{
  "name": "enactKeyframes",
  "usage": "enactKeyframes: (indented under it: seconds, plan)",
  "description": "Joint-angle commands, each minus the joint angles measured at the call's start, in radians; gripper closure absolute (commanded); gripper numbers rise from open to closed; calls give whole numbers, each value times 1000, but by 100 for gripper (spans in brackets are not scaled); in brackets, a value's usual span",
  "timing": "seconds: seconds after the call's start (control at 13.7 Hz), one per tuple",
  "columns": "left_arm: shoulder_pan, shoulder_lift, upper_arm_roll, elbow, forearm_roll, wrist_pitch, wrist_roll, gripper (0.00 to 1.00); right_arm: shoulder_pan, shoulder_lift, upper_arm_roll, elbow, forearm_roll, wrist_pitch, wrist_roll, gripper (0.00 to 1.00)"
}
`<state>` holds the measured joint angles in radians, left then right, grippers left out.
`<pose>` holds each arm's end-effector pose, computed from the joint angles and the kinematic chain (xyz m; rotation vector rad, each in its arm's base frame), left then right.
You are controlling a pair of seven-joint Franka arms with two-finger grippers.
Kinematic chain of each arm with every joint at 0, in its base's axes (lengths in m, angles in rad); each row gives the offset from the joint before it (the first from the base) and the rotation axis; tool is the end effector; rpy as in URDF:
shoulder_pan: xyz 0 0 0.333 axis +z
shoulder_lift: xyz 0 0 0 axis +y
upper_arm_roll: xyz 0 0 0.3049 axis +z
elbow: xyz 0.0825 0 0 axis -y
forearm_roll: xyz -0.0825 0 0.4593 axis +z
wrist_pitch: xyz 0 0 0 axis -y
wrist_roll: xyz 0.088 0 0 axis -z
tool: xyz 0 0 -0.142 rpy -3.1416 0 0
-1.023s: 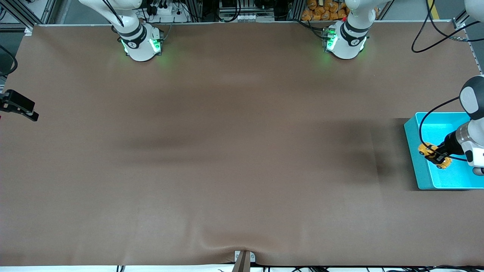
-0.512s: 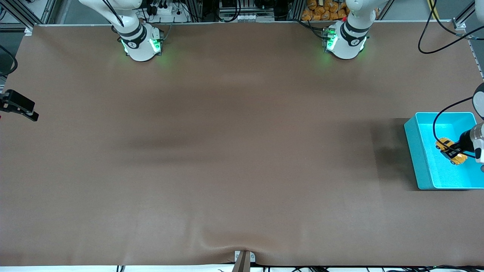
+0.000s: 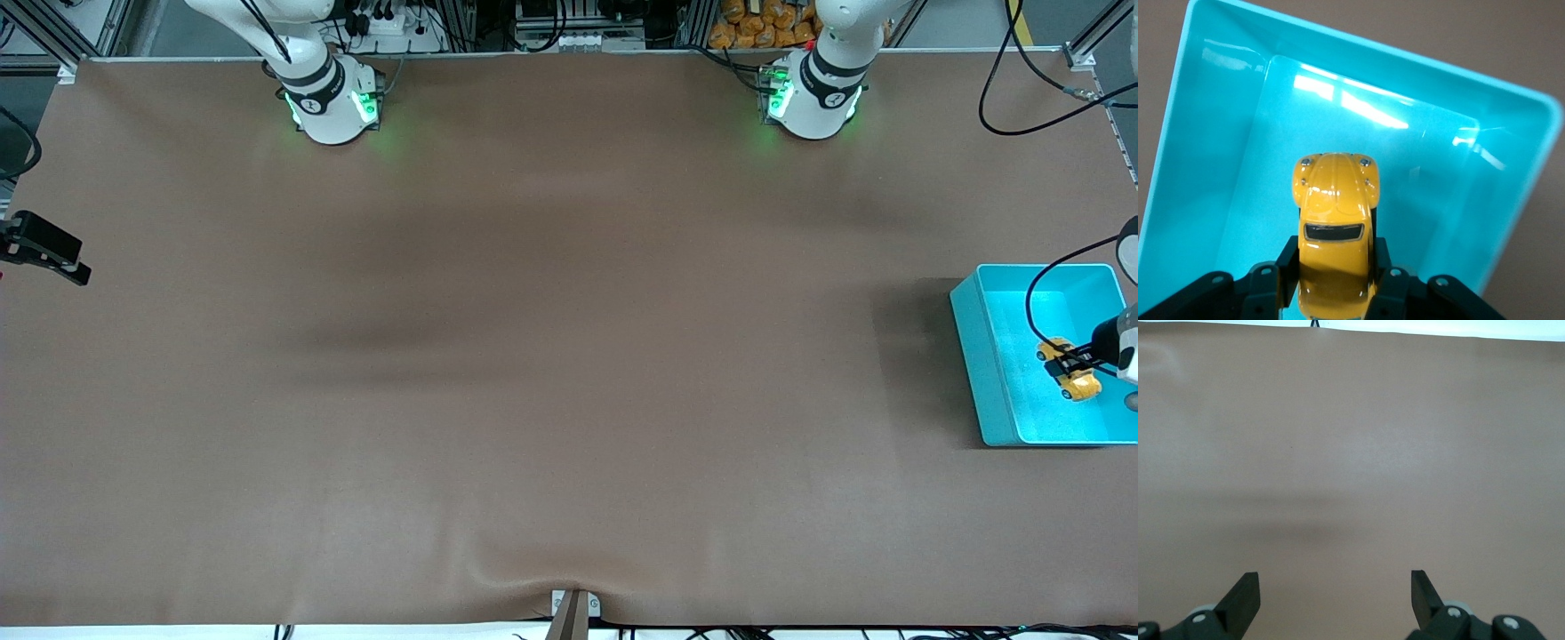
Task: Wind and store yellow beetle car
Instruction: 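Lower the car into the teal bin and open the left gripper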
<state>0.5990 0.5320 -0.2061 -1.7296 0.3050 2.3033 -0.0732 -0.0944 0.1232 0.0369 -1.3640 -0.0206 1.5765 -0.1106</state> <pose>0.6654 0.2974 0.1944 -2.9710 -0.4470 -0.0566 0.6691 -0.0429 0.6125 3.1140 0.0807 0.1367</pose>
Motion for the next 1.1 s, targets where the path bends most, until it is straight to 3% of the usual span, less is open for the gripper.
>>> enactKeyframes:
  seconds: [0.0, 1.02]
  plan:
    - [41, 61, -13, 22, -21, 65, 108, 100, -8, -24, 11, -21, 2, 0, 0, 0]
    - [74, 106, -24, -13, -26, 99, 309, 100, 19, -8, 12, -24, 25, -1, 8, 0]
